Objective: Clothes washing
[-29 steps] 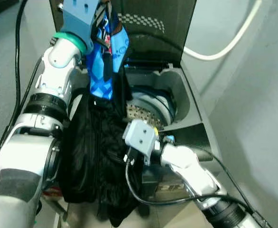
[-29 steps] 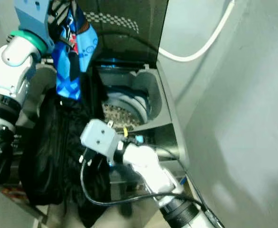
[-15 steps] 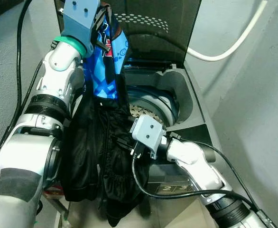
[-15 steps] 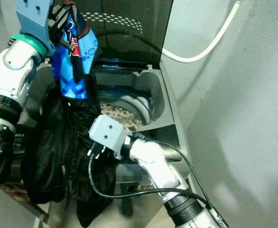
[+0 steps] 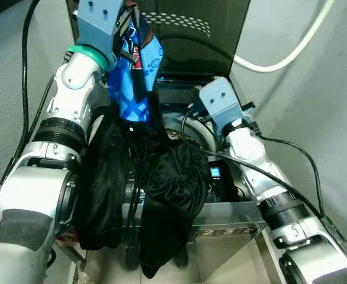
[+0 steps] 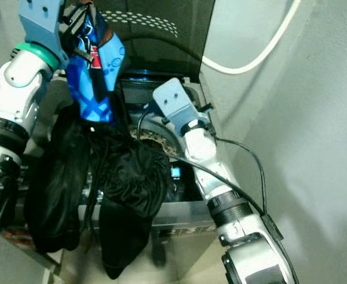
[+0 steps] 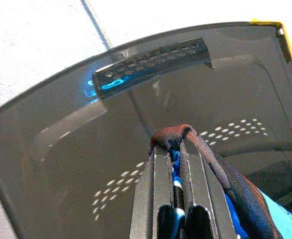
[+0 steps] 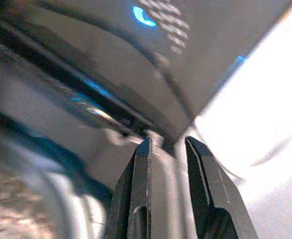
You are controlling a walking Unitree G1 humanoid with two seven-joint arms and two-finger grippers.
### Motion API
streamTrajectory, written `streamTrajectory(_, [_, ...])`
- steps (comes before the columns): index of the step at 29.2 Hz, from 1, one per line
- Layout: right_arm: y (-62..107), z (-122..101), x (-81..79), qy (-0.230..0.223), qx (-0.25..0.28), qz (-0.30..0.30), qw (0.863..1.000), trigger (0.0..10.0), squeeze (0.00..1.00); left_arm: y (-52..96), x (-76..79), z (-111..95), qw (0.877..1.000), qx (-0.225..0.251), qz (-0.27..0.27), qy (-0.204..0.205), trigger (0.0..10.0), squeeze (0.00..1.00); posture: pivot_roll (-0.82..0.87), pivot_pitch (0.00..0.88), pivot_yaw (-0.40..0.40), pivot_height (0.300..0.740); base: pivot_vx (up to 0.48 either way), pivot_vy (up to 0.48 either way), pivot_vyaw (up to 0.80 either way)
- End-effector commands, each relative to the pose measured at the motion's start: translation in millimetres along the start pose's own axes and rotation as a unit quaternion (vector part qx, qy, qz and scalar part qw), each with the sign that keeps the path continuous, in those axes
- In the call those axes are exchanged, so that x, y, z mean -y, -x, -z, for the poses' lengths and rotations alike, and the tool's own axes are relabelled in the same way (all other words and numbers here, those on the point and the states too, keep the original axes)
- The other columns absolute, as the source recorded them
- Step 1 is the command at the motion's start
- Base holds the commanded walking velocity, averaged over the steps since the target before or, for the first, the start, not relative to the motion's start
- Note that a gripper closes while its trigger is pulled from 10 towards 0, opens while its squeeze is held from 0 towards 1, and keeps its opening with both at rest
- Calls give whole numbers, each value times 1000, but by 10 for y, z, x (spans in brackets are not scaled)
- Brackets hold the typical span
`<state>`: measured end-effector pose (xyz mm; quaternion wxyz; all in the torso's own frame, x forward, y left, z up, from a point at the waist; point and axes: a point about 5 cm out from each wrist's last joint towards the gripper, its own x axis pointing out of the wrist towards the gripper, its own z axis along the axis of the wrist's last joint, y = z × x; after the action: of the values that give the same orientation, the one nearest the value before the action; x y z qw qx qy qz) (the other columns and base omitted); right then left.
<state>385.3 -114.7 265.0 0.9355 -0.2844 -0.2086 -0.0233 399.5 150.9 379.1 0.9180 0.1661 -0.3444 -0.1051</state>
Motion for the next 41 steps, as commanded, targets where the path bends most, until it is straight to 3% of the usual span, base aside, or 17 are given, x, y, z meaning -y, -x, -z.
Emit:
streamTrajectory(1, [-70,-70,186,6,16,52,998,10000,0,-29,-29,-92,1000,23,-6,3,10000,0,66,63,12,740,0,0,0])
streamTrajectory(2, [-106,-126,355,14,31,112,993,10000,0,-24,-37,-89,1000,23,-10,5,10000,0,66,60,9,740,0,0,0])
streamTrajectory(8, [-121,-156,472,23,46,146,988,10000,0,-2,-34,-26,1000,4,-10,11,10000,0,65,58,10,740,0,0,0])
streamTrajectory(14, [3,-124,310,-71,67,29,995,10000,0,128,63,378,985,-142,54,86,10000,20,70,57,8,740,0,0,0])
streamTrajectory(15, [58,-127,283,-102,77,-3,992,10000,0,186,105,468,976,-171,83,107,10000,420,70,57,9,740,0,0,0])
streamTrajectory(16, [58,-127,283,-102,77,-3,992,10000,0,186,105,468,976,-171,83,107,10000,420,70,57,9,740,0,0,0])
streamTrajectory(17, [130,-133,289,-133,91,-30,986,10000,0,260,148,543,967,-191,121,120,10000,1000,69,57,10,740,0,0,0])
streamTrajectory(21, [210,-152,310,-166,105,-56,979,10000,0,335,178,594,957,-204,156,134,10000,1000,66,57,14,740,0,0,0])
streamTrajectory(23, [422,-263,289,-227,140,-169,949,10000,0,477,184,602,943,-209,215,146,10000,1000,68,58,18,740,0,0,0])
streamTrajectory(26, [422,-263,289,-227,140,-169,949,10000,0,477,184,602,943,-209,215,146,10000,1000,68,58,18,740,0,0,0])
streamTrajectory(28, [560,-314,208,-217,153,-254,930,10000,0,549,169,561,939,-205,237,144,10000,1000,69,60,18,740,0,0,0])
streamTrajectory(29, [707,-324,105,-176,156,-345,909,10000,0,632,146,497,936,-198,257,136,10000,1000,71,62,17,740,0,0,0])
streamTrajectory(30, [707,-324,105,-176,156,-345,909,10000,0,632,146,497,936,-198,257,136,10000,1000,71,62,17,740,0,0,0])
streamTrajectory(32, [884,-279,-6,-118,148,-447,874,10000,0,773,135,400,930,-194,285,125,10000,1000,79,64,8,740,0,0,0])
streamTrajectory(34, [926,-261,-30,-106,146,-475,861,10000,0,848,139,368,928,-196,296,112,10000,1000,84,66,0,740,0,0,0])
streamTrajectory(35, [955,-246,-72,-100,144,-493,852,10000,0,920,156,325,927,-189,307,106,10000,0,88,67,-5,740,0,0,0])
streamTrajectory(41, [1020,-225,-171,-99,142,-526,833,10000,0,1003,203,194,927,-162,320,113,10000,0,90,68,-8,740,0,0,0])
